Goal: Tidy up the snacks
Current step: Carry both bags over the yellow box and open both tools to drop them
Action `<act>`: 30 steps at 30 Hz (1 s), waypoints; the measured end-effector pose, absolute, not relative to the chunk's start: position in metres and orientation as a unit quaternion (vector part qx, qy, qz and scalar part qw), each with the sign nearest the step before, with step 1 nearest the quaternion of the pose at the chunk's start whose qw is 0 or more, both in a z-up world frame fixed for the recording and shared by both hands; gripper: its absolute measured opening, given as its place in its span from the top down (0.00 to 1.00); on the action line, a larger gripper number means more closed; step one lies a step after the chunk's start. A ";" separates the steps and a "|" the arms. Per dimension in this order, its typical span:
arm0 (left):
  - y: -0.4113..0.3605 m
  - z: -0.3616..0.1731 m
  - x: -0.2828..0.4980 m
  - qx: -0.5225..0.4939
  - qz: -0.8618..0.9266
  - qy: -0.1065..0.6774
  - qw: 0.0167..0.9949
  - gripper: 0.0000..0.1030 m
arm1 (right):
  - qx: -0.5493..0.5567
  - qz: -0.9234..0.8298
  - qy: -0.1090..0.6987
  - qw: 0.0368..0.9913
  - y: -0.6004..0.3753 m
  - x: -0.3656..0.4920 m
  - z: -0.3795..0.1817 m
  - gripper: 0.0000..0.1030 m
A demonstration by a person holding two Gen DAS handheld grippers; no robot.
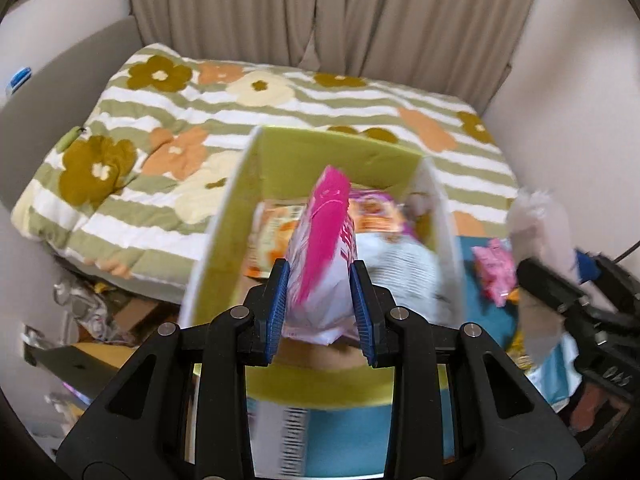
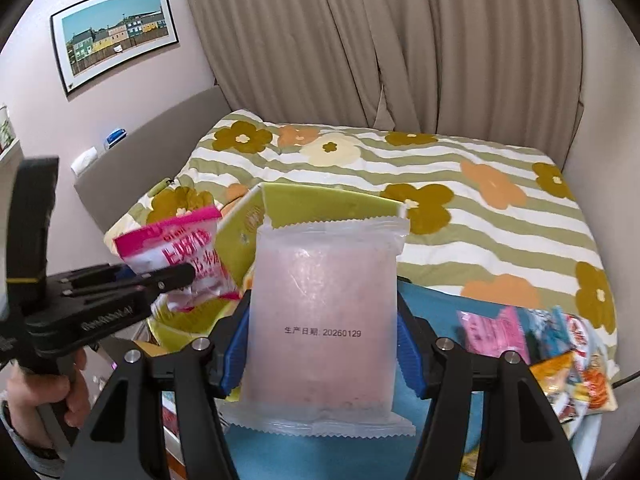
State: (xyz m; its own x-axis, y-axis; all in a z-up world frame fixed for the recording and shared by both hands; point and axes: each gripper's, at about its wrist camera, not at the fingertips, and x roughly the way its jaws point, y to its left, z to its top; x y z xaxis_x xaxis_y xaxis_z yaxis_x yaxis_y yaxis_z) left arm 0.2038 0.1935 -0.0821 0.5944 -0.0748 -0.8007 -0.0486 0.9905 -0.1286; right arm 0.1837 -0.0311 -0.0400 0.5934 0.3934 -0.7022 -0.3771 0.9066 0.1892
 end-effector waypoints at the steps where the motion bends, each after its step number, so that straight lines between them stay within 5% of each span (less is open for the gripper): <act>1: 0.199 -0.087 0.210 -0.065 -0.008 0.455 0.888 0.73 | 0.014 0.215 0.398 0.892 -0.026 0.188 -0.042 0.44; 6: 0.213 -0.113 0.231 -0.053 -0.036 0.482 0.874 0.70 | 0.021 0.200 0.413 0.888 -0.001 0.200 -0.050 0.44; 7: 0.214 -0.117 0.233 -0.050 -0.038 0.485 0.872 0.57 | 0.022 0.197 0.416 0.888 0.002 0.201 -0.053 0.44; 8: 0.214 -0.122 0.234 -0.046 -0.041 0.490 0.870 0.23 | 0.022 0.192 0.420 0.887 0.004 0.202 -0.056 0.44; 9: 0.214 -0.124 0.233 -0.044 -0.042 0.490 0.870 0.06 | 0.024 0.187 0.425 0.885 0.005 0.202 -0.060 0.44; 10: 0.215 -0.124 0.231 -0.044 -0.043 0.484 0.873 0.01 | 0.025 0.184 0.428 0.884 0.005 0.204 -0.061 0.44; 26: 0.229 -0.137 0.228 -0.036 -0.070 0.495 0.865 0.01 | 0.035 0.164 0.478 0.862 0.021 0.239 -0.087 0.42; 28: 0.230 -0.139 0.230 -0.033 -0.069 0.497 0.864 0.01 | 0.047 0.166 0.485 0.858 0.023 0.243 -0.094 0.33; 30: 0.229 -0.143 0.231 -0.029 -0.069 0.500 0.863 0.01 | 0.066 0.177 0.478 0.858 0.021 0.243 -0.096 0.01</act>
State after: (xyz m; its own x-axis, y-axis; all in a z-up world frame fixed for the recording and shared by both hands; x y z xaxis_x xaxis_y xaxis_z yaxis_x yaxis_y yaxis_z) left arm 0.2312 0.2295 -0.1428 0.4913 -0.1476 -0.8584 0.0905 0.9889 -0.1182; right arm 0.2426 0.0214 -0.0959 0.4802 0.3674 -0.7965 -0.2414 0.9284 0.2826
